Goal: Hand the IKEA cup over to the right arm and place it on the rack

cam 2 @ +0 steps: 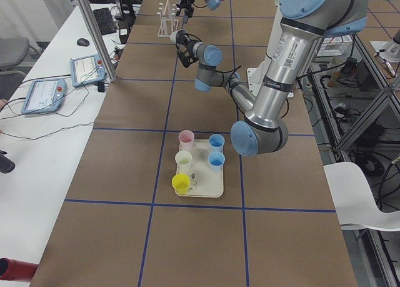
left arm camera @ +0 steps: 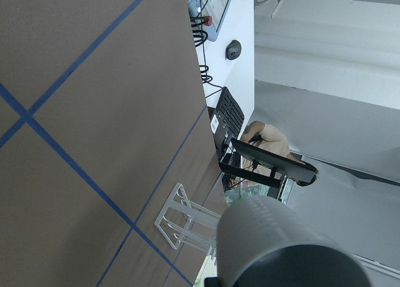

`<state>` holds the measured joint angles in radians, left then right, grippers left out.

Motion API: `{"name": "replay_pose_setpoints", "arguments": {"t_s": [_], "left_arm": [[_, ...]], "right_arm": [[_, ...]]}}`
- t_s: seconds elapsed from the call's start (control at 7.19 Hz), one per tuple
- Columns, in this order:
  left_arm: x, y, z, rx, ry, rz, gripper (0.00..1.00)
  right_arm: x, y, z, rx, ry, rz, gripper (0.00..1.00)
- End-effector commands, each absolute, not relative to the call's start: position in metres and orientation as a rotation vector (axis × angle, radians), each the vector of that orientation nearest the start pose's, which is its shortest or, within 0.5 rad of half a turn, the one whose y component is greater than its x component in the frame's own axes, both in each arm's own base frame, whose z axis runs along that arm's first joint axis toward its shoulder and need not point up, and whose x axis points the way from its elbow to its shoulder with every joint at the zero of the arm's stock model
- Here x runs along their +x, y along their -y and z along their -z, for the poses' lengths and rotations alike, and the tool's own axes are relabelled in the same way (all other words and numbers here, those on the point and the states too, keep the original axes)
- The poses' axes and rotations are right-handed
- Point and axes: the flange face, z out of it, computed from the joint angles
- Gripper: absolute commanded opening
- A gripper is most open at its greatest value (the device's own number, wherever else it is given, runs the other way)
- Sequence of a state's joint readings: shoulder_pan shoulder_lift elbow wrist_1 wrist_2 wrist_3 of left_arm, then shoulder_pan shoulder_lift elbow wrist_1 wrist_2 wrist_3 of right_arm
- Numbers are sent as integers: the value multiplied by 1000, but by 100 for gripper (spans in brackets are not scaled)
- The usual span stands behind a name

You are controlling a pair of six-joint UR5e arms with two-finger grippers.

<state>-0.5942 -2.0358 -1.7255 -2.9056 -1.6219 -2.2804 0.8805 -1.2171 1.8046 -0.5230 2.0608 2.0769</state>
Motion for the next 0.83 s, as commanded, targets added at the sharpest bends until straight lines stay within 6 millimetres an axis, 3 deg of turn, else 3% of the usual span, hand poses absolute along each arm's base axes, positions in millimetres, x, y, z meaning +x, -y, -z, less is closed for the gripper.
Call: {"name": "replay_pose_setpoints", "arguments": {"t_s": [0.0, 0.28, 0.42, 0.69], "left_arm": [[406, 411, -157, -184, -2106, 739, 0], [423, 408, -193, -264, -2226, 681, 0], [421, 408, -198, -320, -2268, 682, 0], [422, 407, -184, -349, -2292, 676, 0]], "right_arm": [[-314, 456, -226, -125, 1825, -709, 99], [-320, 436, -218, -133, 1987, -690, 99], [-326, 426, -219, -159, 2047, -677, 99], [-336, 420, -208, -173, 2081, -646, 99]]}}
